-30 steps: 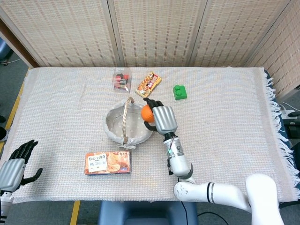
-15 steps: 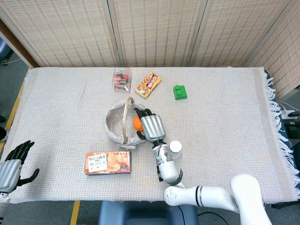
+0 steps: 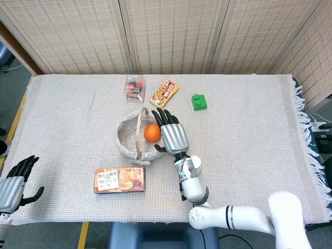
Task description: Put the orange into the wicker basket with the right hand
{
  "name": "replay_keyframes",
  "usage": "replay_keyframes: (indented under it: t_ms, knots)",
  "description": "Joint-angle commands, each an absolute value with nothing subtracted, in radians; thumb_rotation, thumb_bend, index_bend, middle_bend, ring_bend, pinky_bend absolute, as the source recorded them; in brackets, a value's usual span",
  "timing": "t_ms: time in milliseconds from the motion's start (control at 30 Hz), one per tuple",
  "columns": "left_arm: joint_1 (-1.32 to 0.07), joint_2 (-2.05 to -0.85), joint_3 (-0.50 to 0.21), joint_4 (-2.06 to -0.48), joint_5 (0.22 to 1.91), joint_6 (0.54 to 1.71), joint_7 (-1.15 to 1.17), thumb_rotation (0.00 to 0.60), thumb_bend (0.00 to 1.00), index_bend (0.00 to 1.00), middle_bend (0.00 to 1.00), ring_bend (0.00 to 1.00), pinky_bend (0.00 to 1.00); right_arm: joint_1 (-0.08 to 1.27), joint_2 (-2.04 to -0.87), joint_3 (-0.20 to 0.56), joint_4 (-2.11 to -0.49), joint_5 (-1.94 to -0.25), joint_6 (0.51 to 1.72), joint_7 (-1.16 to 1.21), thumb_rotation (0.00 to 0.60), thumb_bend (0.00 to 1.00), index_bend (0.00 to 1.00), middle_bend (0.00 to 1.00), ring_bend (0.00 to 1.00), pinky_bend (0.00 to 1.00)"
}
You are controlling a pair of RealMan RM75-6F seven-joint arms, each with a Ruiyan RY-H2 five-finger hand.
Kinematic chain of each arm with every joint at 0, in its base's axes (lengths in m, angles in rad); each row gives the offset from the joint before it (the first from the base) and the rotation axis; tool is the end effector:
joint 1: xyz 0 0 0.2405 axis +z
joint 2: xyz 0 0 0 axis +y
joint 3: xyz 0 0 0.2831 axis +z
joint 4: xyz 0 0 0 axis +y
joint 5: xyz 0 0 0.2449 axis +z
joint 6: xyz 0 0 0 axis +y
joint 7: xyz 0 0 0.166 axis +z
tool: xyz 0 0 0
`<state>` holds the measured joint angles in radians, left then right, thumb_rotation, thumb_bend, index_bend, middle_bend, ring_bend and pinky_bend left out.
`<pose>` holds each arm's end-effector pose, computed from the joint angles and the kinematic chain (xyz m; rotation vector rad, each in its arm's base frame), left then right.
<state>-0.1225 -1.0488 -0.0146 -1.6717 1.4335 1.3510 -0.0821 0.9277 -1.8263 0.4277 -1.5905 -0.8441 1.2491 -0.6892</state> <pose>-0.3564 0.2097 0.1362 -1.4058 -1.0897 -0.8464 -0.0026 -0.3891 -0.0723 1.6117 -0.9941 1.1792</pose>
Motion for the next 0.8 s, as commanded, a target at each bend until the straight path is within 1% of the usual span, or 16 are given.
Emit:
replay_keyframes:
  t_ms: [33,133,233,333,467,533,600,667,800]
  knots:
    - [-0.121,-1.049,-0.014,-1.670,1.434,1.353,-0.081,0.600,0.34,0.00,0.00,0.00,0.10,0.790,-1.623,0.315,-1.821,-0.957,1.307,-0.657,0.600,0.07,0.00,0.00,0.00,0.16]
    - [-0.120,-1.049,-0.014,-1.668,1.436,1.356,-0.079,0.600,0.34,0.00,0.00,0.00,0.11,0.696,-1.489,0.215,-1.921,-1.049,1.339,-0.615,0.600,0.07,0.00,0.00,0.00,0.16]
    - [-0.121,-1.053,-0.015,-1.667,1.437,1.359,-0.069,0.600,0.34,0.00,0.00,0.00,0.11,0.587,-1.342,0.084,-1.980,-1.172,1.377,-0.550,0.600,0.07,0.00,0.00,0.00,0.15]
    - [-0.123,-1.059,-0.017,-1.667,1.438,1.361,-0.050,0.600,0.34,0.00,0.00,0.00,0.11,0.497,-1.247,-0.025,-1.975,-1.295,1.423,-0.482,0.600,0.07,0.00,0.00,0.00,0.15]
    - [-0.123,-1.068,-0.018,-1.663,1.447,1.372,-0.025,0.600,0.34,0.00,0.00,0.00,0.11,0.390,-1.188,-0.133,-1.898,-1.442,1.499,-0.389,0.600,0.07,0.00,0.00,0.00,0.15]
    - [-0.123,-1.074,-0.018,-1.657,1.452,1.379,-0.011,0.600,0.34,0.00,0.00,0.00,0.11,0.342,-1.179,-0.169,-1.846,-1.496,1.536,-0.339,0.600,0.07,0.00,0.00,0.00,0.15]
    - [-0.122,-1.080,-0.019,-1.654,1.455,1.385,-0.002,0.600,0.34,0.00,0.00,0.00,0.11,0.303,-1.182,-0.188,-1.794,-1.525,1.565,-0.296,0.600,0.07,0.00,0.00,0.00,0.15]
    - [-0.120,-1.084,-0.019,-1.653,1.459,1.392,0.009,0.600,0.34,0.00,0.00,0.00,0.11,0.268,-1.201,-0.190,-1.734,-1.540,1.587,-0.247,0.600,0.07,0.00,0.00,0.00,0.15]
    - [-0.117,-1.089,-0.018,-1.657,1.468,1.404,0.025,0.600,0.34,0.00,0.00,0.00,0.10,0.238,-1.215,-0.190,-1.668,-1.560,1.583,-0.198,0.600,0.07,0.00,0.00,0.00,0.15]
